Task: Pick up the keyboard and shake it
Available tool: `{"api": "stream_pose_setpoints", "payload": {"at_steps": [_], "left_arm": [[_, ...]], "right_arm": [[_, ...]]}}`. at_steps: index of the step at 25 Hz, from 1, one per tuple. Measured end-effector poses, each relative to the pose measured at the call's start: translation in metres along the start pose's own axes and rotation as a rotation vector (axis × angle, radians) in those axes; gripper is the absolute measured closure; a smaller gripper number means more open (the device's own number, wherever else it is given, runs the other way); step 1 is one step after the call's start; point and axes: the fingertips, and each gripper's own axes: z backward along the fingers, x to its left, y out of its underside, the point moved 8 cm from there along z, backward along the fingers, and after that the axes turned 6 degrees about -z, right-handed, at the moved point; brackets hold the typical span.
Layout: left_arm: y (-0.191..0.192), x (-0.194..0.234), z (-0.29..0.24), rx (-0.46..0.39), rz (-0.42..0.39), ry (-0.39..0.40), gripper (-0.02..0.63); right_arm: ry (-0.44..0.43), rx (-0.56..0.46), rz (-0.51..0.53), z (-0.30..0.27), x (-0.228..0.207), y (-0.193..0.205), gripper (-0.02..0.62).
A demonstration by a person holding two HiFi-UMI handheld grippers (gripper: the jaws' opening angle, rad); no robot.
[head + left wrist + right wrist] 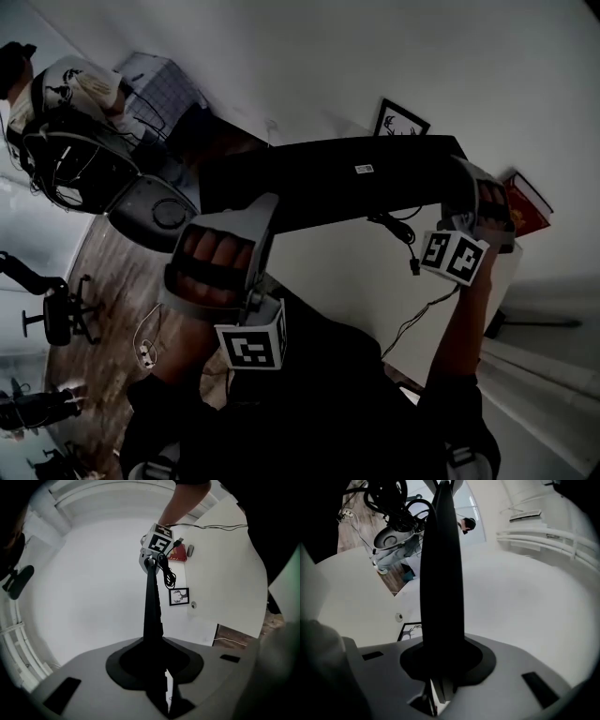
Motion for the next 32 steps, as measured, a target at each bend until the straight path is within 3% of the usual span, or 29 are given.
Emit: {"api": "stream_pose_setpoints", "payload": {"at_steps": [6, 13, 19, 26, 32], "left_arm": [[0.035, 0.006, 0.04, 0.028, 0.03, -0.021, 0.518], [0.016, -0.002, 0.04, -0.057, 0.058, -0.026, 0.518], [0.019, -0.015, 0.028, -0.12, 0.114, 0.016, 0.518], [-0.006, -0.029, -0.012, -0.22, 0.152, 0.047, 0.518], [-0.026, -0.036, -0.048, -0.317, 0.164, 0.086, 0.519]], "right_arm": [[0.003, -0.061, 0.039, 0.002, -0.01, -0.053, 0.511], [0.022, 0.011, 0.063, 0.012, -0.008, -0.033, 0.511], [0.005, 0.134, 0.098, 0.059, -0.006, -0.017, 0.511], [-0.005, 0.288, 0.102, 0.117, 0.005, 0.019, 0.511], [-0.015, 0.405, 0.091, 0.162, 0.01, 0.026, 0.511]]}}
